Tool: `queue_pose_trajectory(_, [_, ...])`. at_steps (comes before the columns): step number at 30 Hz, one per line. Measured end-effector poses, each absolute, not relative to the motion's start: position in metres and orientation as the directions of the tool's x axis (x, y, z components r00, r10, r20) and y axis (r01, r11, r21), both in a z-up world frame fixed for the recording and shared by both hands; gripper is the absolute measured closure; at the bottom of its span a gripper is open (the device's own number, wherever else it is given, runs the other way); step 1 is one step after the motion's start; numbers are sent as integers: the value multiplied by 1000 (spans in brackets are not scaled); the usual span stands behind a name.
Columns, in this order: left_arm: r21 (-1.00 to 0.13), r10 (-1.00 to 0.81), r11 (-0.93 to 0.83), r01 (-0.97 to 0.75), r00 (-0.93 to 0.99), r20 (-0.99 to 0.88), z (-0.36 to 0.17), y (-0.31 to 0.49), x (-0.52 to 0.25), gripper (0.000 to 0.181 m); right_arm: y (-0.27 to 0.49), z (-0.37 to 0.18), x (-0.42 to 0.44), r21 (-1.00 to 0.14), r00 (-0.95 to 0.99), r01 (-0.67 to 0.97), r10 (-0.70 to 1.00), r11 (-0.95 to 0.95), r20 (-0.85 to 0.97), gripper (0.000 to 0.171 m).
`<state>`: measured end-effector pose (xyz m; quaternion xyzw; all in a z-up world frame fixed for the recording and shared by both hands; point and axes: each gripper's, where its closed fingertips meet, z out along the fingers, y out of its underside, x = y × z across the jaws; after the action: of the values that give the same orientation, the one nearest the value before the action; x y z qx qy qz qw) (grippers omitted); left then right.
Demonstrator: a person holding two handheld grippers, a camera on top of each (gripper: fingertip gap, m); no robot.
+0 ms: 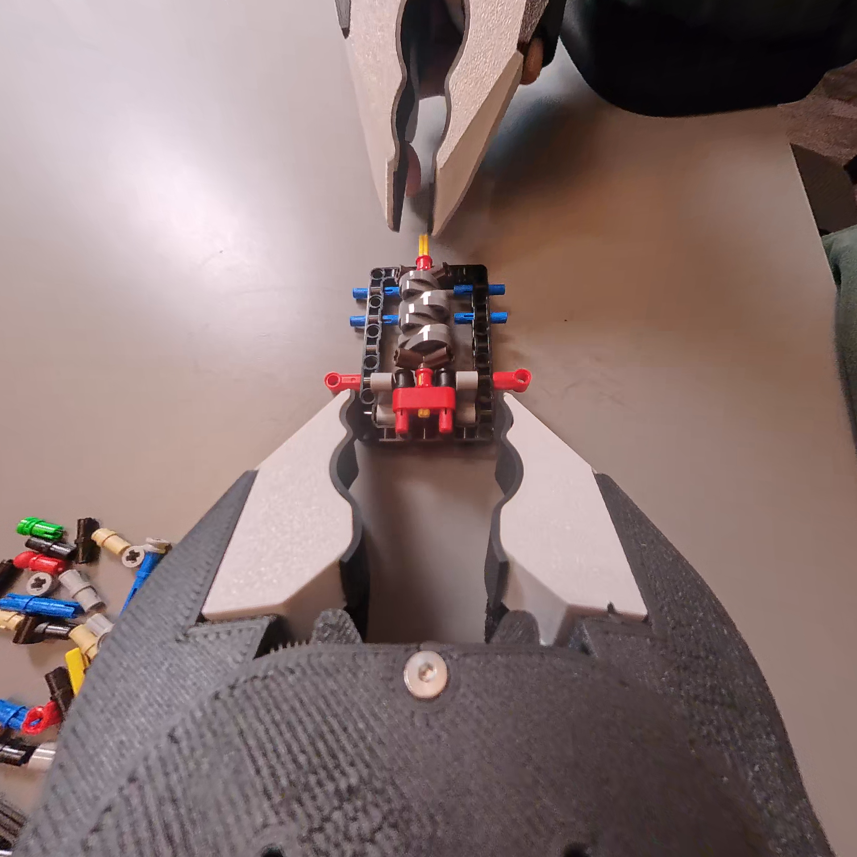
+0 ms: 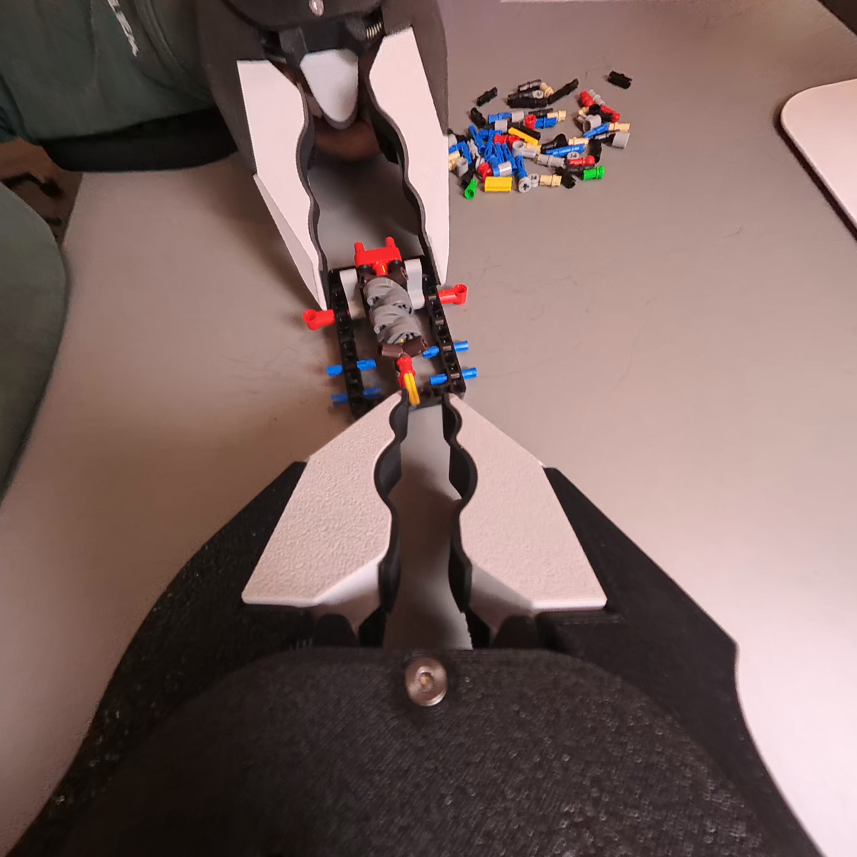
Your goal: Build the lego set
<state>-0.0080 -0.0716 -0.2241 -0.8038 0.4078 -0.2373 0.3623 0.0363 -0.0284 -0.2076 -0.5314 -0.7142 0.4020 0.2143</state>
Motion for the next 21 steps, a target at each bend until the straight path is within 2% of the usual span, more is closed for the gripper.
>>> queue_pose_trajectory(9, [-779, -827, -399, -483, 557, 79, -224, -71, -9, 124, -33, -212, 34, -795, -360, 586, 929, 154, -86, 159])
queue_pose_trajectory(11, [-780, -825, -400, -481, 559, 79, -224, -70, -9, 124, -33, -213, 34, -795, -361, 585, 929, 159, -80, 168])
queue_pose_trajectory(16, [-782, -819, -416, -465, 565, 101, -223, -70, -10, 123, -34, -209, 34, -804, -358, 581, 926, 124, -116, 168])
queue_pose_trajectory(21, [-795, -799, -501, -342, 537, 273, -211, -75, -6, 124, -35, -191, 31, -837, -339, 547, 912, -10, -232, 168])
